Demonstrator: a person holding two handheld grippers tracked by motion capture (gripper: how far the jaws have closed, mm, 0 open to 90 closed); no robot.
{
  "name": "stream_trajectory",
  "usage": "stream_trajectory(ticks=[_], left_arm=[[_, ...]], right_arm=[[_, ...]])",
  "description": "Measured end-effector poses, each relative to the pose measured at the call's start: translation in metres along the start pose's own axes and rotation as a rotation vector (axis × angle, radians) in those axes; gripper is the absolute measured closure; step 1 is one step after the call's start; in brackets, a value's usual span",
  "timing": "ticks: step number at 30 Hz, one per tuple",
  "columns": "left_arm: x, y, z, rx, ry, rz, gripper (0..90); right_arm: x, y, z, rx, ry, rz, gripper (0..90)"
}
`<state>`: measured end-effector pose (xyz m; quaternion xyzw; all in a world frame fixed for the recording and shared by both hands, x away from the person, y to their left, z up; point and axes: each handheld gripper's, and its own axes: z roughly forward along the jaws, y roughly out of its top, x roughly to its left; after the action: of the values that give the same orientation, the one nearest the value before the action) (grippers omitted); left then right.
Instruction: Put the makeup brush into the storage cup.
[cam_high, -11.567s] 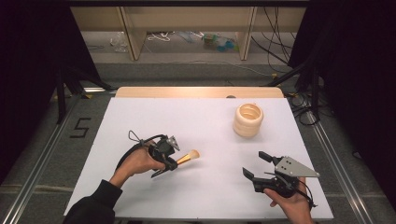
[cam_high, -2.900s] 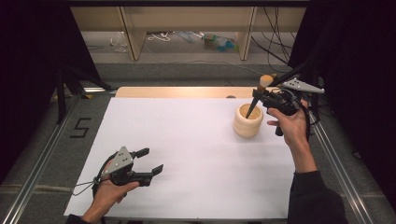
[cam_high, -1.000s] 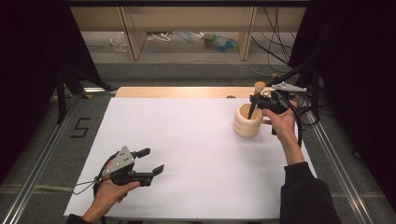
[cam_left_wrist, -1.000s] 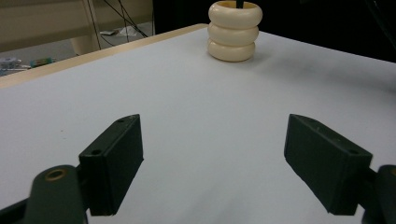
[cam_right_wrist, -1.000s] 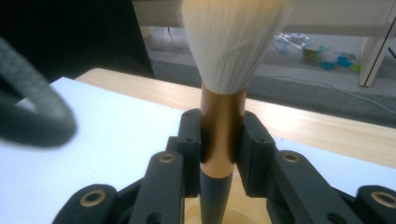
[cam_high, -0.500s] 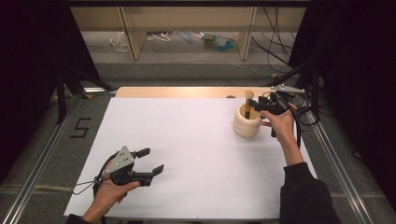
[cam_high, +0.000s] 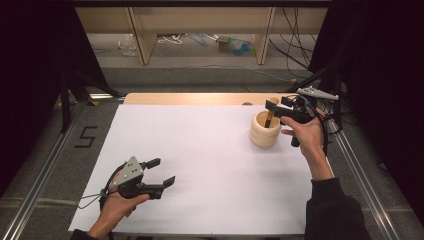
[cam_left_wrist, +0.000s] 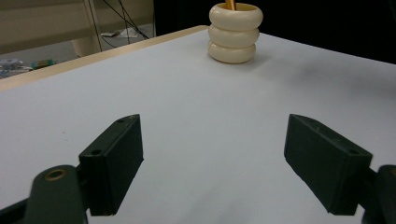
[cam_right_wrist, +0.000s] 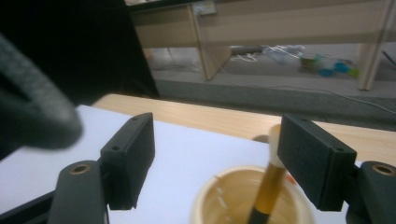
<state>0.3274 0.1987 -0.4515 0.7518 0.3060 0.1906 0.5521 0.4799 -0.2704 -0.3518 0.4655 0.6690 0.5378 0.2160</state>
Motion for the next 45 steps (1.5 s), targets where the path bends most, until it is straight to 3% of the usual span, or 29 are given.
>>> stream_trajectory(ticks=[9,20,22,29,37,40,42,45], left_arm=[[0.003,0.001,-0.003,-0.011,0.015,-0.005,19.8],[0.003,0.000,-0.002,-0.010,0.014,-0.007,19.8],[0.003,0.000,-0.002,-0.009,0.014,-0.007,19.7],[0.003,0.000,-0.002,-0.012,0.012,-0.008,19.7],[0.003,0.000,-0.002,-0.009,0.012,-0.005,19.7],[0.003,0.000,-0.001,-0.012,0.006,-0.007,19.7],[0.002,0.000,-0.002,-0.006,0.012,-0.004,19.8],[0.003,0.000,-0.002,-0.009,0.011,-0.004,19.8]], right_arm=[[0.026,-0.008,-0.006,-0.022,0.068,-0.043,26.1],[0.041,-0.022,-0.015,-0.015,0.115,-0.082,24.9],[0.045,-0.025,-0.017,0.004,0.105,-0.100,24.8],[0.056,-0.036,-0.019,0.004,0.154,-0.109,23.5],[0.059,-0.047,-0.021,0.034,0.177,-0.136,21.2],[0.061,-0.052,-0.022,0.031,0.195,-0.118,21.3],[0.060,-0.055,-0.023,0.014,0.180,-0.139,22.0],[0.061,-0.059,-0.025,0.052,0.175,-0.136,22.2]])
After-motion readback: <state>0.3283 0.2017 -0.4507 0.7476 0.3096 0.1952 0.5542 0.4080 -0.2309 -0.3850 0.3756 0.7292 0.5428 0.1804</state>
